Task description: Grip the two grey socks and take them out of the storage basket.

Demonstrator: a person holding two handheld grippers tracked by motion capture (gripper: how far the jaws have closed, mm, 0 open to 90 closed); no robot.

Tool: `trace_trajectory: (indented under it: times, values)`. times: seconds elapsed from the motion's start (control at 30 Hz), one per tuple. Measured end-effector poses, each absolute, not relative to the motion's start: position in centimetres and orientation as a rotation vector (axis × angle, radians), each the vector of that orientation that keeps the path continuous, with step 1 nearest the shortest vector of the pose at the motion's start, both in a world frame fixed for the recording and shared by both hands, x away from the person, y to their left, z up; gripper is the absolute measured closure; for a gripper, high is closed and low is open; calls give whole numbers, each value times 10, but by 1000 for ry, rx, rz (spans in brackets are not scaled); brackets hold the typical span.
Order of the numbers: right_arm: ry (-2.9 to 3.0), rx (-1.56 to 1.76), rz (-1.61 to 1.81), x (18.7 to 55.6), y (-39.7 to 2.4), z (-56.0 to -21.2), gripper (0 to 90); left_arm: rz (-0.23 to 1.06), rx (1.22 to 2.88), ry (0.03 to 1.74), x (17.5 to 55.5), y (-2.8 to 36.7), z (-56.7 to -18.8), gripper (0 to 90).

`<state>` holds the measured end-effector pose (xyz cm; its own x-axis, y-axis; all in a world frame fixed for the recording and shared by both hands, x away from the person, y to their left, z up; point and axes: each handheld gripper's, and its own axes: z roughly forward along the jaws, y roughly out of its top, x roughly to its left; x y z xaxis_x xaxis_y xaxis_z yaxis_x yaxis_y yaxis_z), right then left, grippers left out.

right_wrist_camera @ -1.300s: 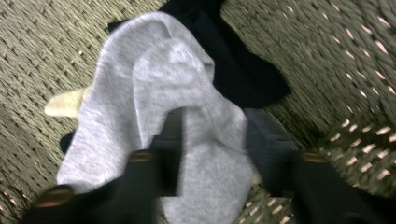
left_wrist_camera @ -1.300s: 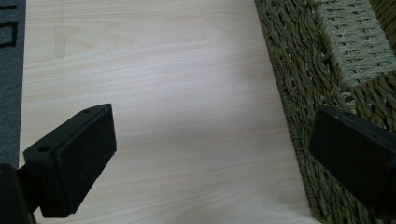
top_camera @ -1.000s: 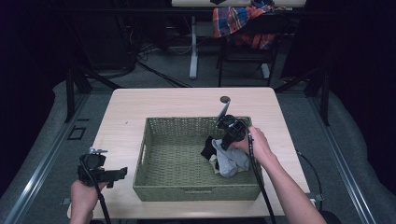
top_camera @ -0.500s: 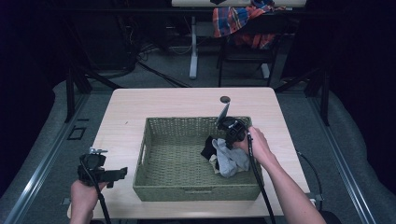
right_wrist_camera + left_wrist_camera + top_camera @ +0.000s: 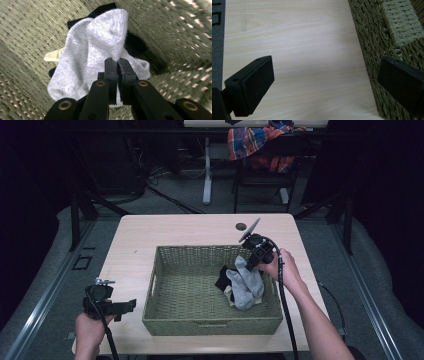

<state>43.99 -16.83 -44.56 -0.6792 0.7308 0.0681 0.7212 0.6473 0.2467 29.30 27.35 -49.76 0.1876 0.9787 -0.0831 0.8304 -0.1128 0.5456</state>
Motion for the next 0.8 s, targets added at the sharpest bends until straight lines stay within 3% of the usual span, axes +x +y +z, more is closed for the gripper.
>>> trace_trajectory:
  times: [0.8]
  values:
    - [2751, 1201, 594, 424, -191, -400, 870, 427, 2001, 1703, 294, 273, -498, 12]
